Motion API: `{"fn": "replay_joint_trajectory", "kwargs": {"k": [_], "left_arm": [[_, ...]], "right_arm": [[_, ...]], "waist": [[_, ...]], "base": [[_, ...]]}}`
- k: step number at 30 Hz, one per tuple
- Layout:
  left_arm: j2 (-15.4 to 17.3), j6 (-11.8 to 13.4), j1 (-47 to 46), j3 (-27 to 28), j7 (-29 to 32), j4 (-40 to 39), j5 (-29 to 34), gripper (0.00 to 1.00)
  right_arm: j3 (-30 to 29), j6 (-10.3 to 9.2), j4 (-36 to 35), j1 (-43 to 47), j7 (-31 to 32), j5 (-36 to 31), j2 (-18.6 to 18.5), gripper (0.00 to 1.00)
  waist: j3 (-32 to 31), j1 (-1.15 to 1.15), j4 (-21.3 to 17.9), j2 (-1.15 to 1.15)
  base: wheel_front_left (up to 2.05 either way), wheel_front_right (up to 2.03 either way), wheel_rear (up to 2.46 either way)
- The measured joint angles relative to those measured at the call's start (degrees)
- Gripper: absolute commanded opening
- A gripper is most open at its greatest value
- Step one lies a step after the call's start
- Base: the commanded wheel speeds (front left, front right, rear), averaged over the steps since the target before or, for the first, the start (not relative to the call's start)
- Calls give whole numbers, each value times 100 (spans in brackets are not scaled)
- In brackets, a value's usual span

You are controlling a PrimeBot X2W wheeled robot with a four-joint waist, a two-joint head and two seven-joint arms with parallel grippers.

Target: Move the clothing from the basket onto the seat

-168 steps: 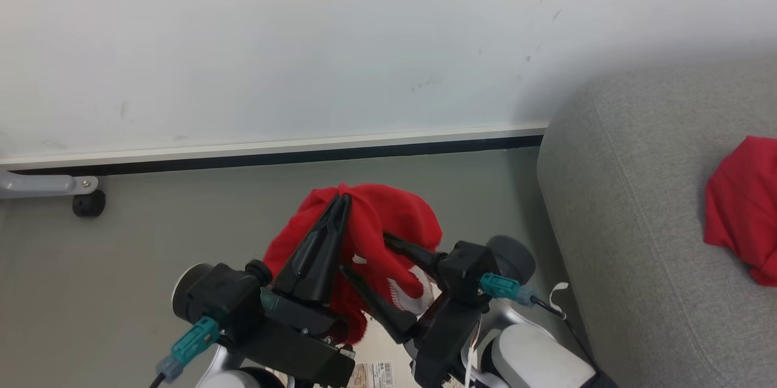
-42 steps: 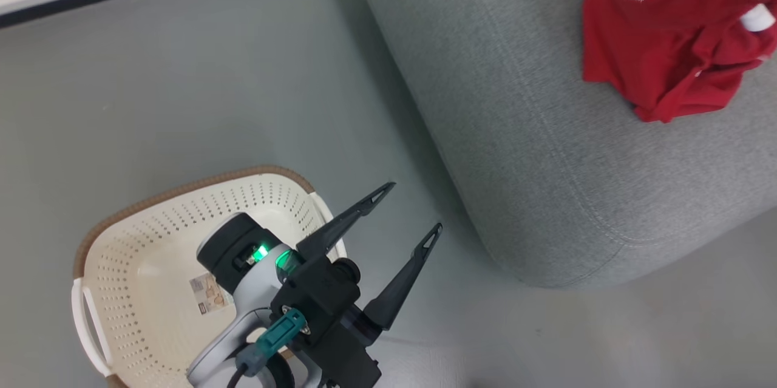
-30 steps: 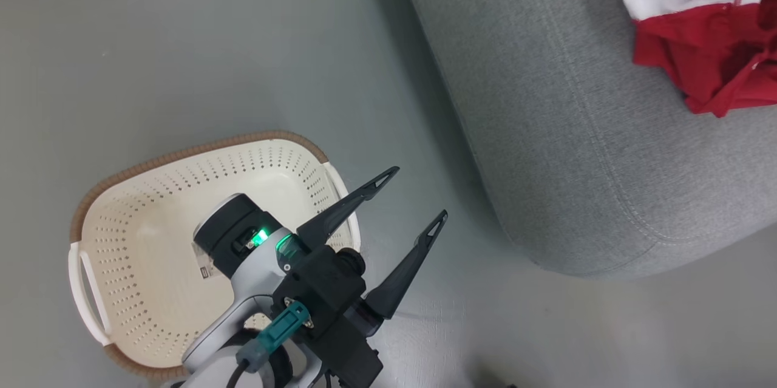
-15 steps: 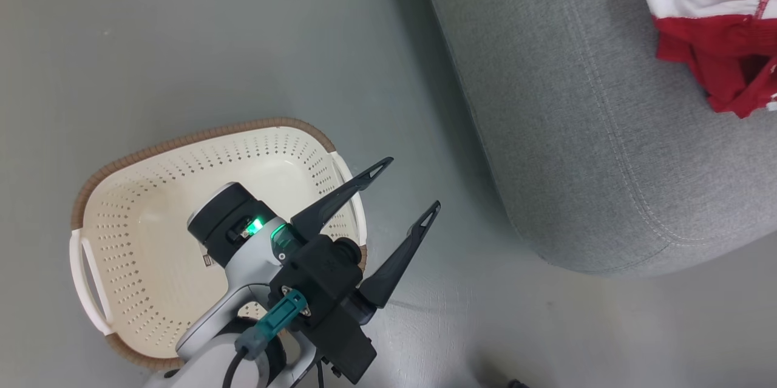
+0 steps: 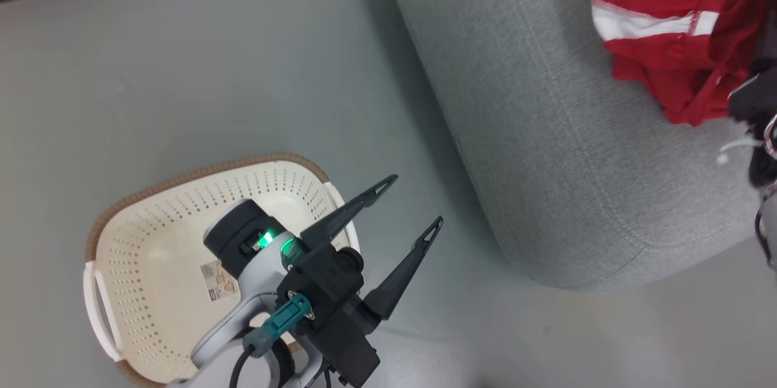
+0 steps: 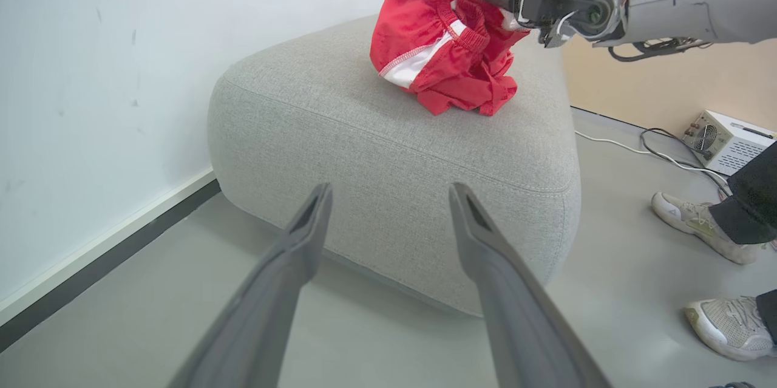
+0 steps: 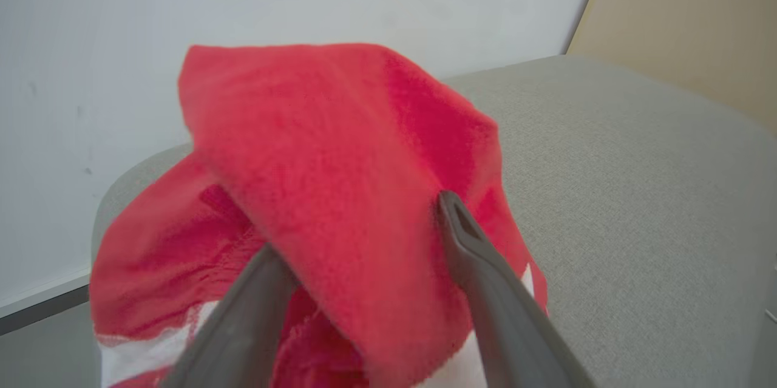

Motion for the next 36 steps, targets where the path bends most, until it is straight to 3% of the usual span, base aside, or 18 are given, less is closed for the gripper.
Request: {"fn": "replay_joint_trajectory", "kwargs": {"k": [7,14,24,36], "left_arm": [[-112,66,152,15,-186,194,-20,100],[-232,201,268,97,-366,377,-77,100],[-360,465,506,322,-599,581,-286,100],[-242,900,831,943,-814,676,-390,100]], "right_arm": [[152,177,-241,483,0,-168,89,100],[257,183,-891,1001,0,-331,165,100],[326,98,-2210,1850,1,-577,197,100],[458,-94,-3559,2961,0,-656,433,100]], "waist": [[-394,0,1,0],[-788,-1,81,0],[-1259,-1,383,-1],[-1629,0,950,-1]], "base": [[0,0,0],[0,0,0],[0,0,0],[0,0,0]]}}
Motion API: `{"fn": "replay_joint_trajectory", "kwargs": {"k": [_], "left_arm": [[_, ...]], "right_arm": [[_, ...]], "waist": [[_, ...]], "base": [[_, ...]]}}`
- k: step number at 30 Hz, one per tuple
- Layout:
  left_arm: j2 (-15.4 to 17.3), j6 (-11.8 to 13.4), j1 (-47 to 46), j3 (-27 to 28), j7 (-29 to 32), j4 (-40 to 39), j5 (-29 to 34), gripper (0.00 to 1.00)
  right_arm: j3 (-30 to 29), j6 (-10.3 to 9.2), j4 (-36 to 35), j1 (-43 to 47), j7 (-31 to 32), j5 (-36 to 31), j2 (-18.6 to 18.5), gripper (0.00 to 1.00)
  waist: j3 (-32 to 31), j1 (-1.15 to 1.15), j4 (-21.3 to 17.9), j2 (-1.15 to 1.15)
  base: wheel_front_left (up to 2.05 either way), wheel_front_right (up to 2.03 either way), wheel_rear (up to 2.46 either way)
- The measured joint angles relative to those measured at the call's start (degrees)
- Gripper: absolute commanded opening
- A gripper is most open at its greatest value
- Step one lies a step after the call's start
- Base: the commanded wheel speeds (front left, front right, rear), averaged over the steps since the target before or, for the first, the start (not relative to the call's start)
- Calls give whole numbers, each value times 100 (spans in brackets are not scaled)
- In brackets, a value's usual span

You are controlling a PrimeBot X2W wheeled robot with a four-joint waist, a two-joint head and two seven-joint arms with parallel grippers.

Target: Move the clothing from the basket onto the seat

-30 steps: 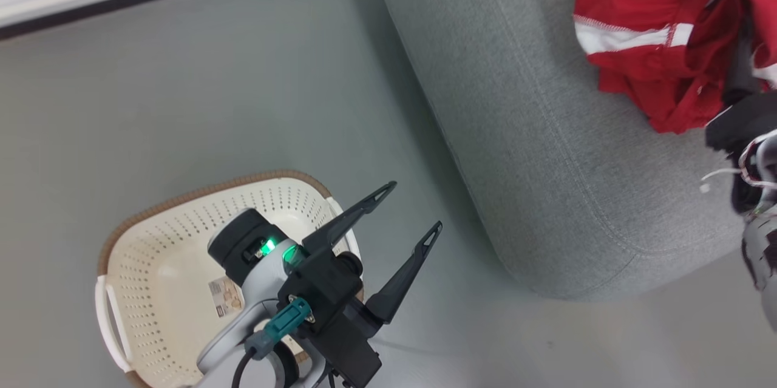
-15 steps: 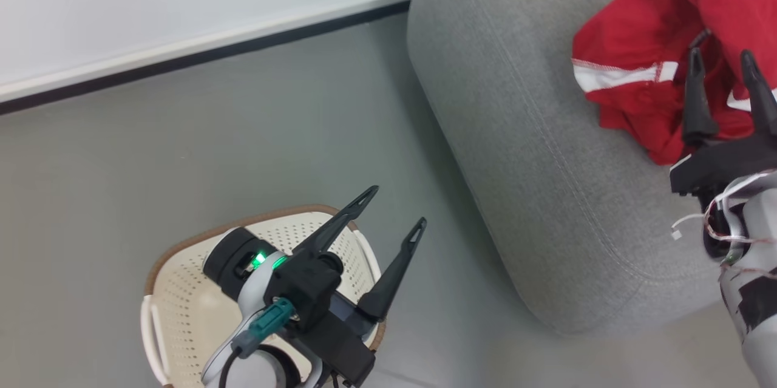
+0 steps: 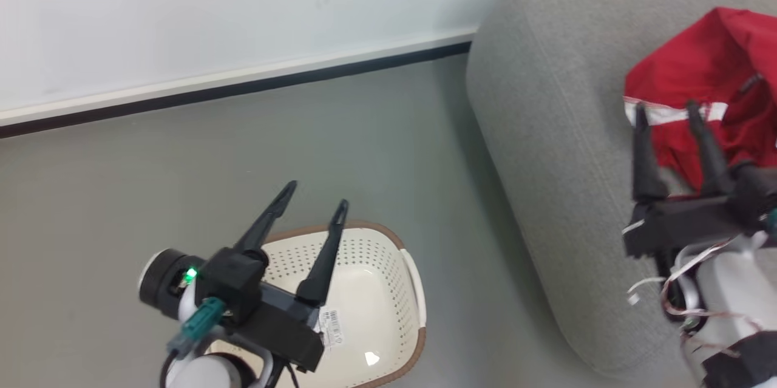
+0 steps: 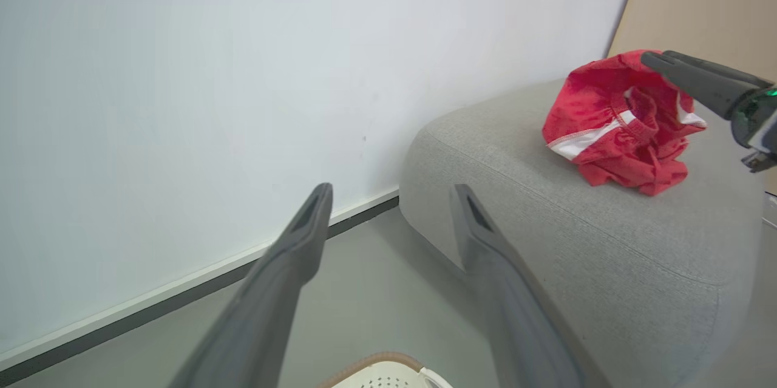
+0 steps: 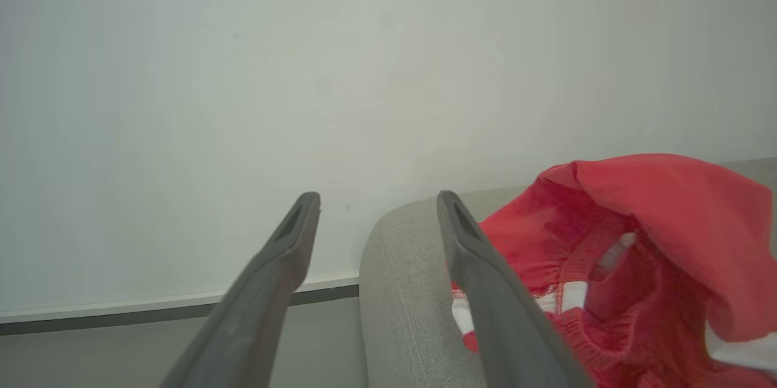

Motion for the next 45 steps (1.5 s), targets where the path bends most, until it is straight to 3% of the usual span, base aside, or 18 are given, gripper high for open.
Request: {"fn": "replay_joint_trajectory", "kwargs": {"k": [12,32,45], "left_arm": [[18,266,409,476,-187,178,-244,100],[-110,467,1262,1038,-363,352,-335,100],[-151,511,1456,1321,-425,298,-313,100]], "right_arm": [[508,-99,-455,589,9,-210,324,100],[532,-252,-545,1466,364,-209,275,100],[422,-352,-746,1677,565,-211,207,100]], "waist": [[-397,0,375,0],[-990,0,772,0],[-1144,0,793,1]], "base": [[0,0,0],[0,0,0],[0,0,0]]}}
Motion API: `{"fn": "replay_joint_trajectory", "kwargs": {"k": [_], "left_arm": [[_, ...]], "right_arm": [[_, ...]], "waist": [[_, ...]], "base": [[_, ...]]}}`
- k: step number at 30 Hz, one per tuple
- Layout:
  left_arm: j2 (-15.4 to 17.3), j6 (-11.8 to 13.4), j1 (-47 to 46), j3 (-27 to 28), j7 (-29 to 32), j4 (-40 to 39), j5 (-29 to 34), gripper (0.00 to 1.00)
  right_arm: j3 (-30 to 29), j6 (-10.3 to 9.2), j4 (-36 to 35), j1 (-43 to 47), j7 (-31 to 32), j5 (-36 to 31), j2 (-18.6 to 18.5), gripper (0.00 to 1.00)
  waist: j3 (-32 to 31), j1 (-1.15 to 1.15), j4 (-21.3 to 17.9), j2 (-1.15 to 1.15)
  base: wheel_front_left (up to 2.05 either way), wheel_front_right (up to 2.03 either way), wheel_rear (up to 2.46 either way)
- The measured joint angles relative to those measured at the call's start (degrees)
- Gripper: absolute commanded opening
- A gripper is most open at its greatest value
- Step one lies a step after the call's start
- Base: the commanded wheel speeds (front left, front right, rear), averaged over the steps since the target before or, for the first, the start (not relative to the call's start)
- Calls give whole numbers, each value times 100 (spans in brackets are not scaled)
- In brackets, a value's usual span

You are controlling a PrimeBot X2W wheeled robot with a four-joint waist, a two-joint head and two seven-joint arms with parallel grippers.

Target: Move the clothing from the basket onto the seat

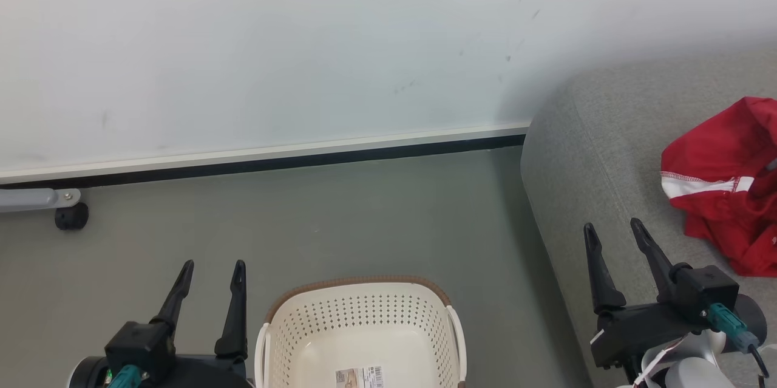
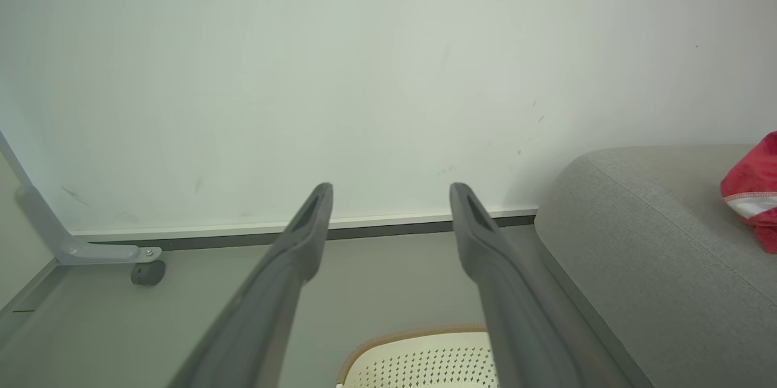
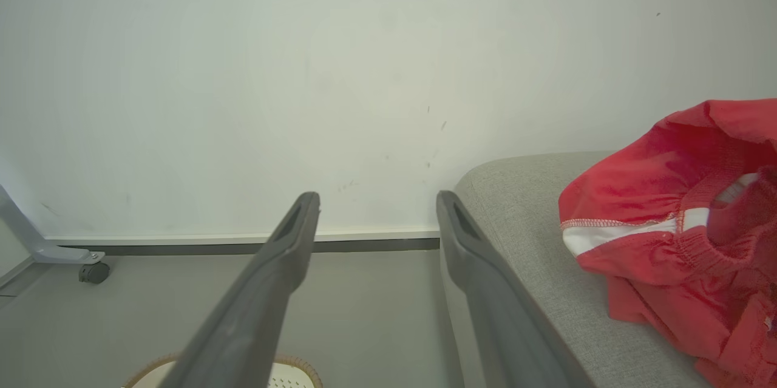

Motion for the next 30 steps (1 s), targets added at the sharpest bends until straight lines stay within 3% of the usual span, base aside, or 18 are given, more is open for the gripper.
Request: {"fn": "replay_joint_trajectory", "kwargs": {"k": [30], "left_arm": [[-171,7,108,156,102,-63,404,100]], "right_arm": [[-96,-93,-437,217,303,-91,-23,100]], "waist": [[-65,0,-40,0]], "base": [[0,0,0]]}}
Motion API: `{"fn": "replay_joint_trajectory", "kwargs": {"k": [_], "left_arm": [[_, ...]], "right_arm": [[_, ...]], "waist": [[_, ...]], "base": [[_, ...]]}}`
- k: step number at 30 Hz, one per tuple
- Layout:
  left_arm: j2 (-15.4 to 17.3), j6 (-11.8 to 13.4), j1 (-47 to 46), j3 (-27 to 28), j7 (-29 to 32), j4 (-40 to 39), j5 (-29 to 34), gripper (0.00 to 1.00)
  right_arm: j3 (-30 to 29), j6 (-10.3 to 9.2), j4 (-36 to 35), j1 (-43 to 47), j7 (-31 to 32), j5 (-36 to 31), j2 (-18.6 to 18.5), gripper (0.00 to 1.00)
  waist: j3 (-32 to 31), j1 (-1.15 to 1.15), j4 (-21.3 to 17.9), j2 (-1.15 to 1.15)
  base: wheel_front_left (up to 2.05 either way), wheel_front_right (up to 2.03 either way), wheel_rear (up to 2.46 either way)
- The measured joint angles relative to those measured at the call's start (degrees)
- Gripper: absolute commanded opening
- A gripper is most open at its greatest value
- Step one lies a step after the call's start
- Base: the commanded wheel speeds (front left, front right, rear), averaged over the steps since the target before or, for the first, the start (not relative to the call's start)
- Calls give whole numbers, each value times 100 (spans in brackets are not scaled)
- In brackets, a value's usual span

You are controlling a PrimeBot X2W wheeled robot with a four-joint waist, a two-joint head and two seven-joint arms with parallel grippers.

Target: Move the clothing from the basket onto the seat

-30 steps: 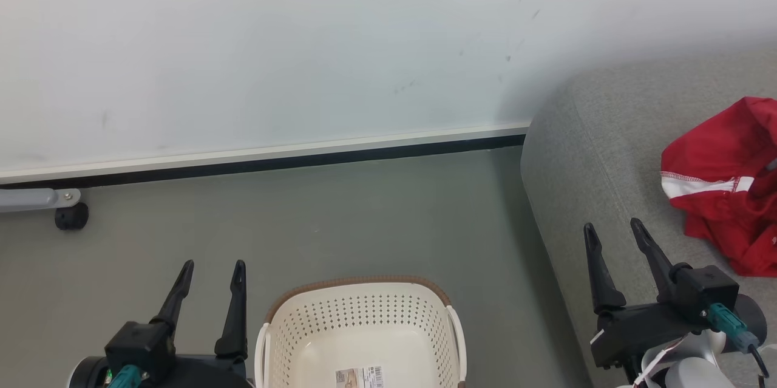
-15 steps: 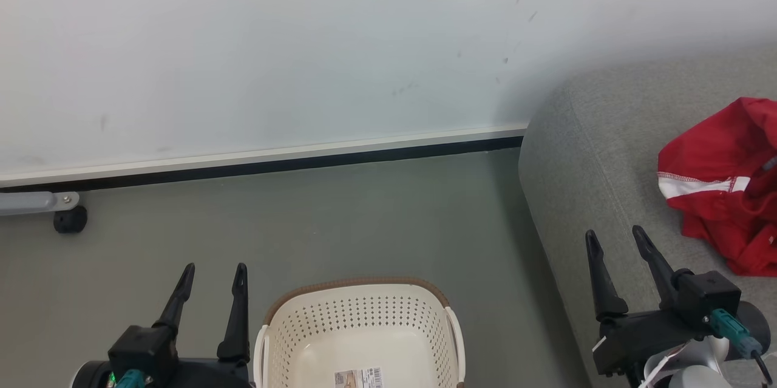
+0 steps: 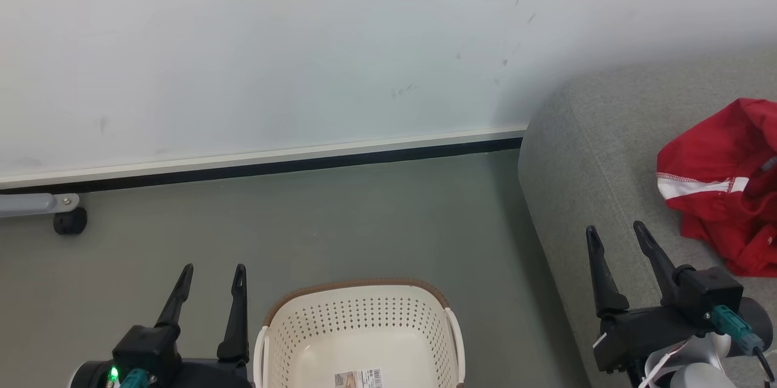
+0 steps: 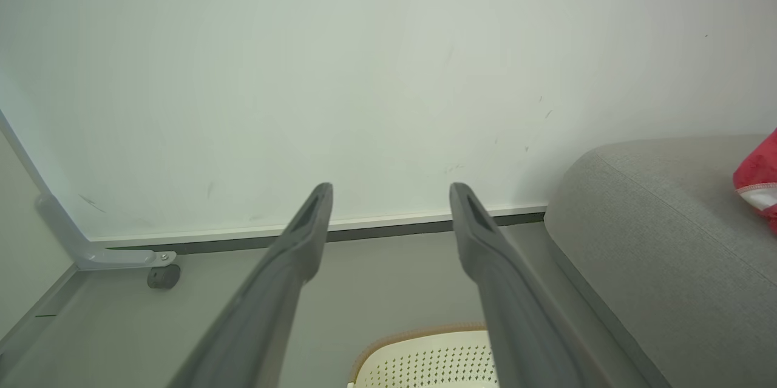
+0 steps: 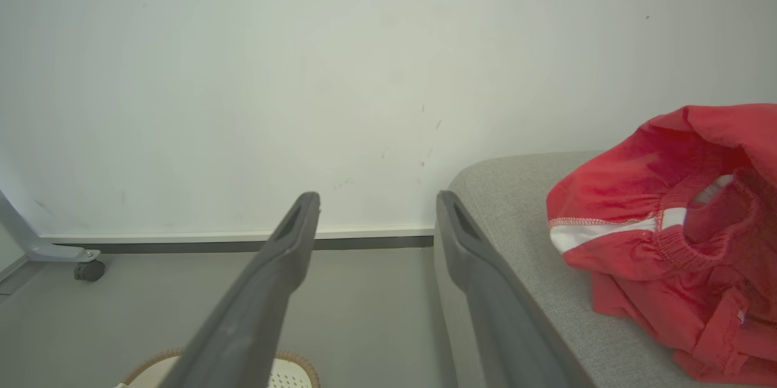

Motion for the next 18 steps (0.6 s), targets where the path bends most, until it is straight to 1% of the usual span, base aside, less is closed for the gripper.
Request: {"fn": "replay_joint_trajectory", "kwargs": {"k": [3,4,10,13,18], "left_arm": [[-9,0,0,10,13,14,13,100],[-11,-3,5,0,24,47,12,0],[-70,-21,132,-29,44,302,-60,0],[-102,-63,130,10,71,337,-166,0],[-132,-116,125,127,115,402,-548,0]], "right_arm": [[-5,0,-16,3,43,0,-1,100],[1,0,20,9,43,1,10,0],[14,16,249,227,76,48,148,0],[-82,53,266,221,93,188,158,0],[-201,110,337,220,154,577,207,0]], "waist": [[-9,0,1,0],[-10,0,1,0],[-11,0,3,0],[-14,0,13,0],[-20,0,30,0]], "base": [[0,0,0],[0,0,0],[0,0,0],[0,0,0],[0,0,0]]}}
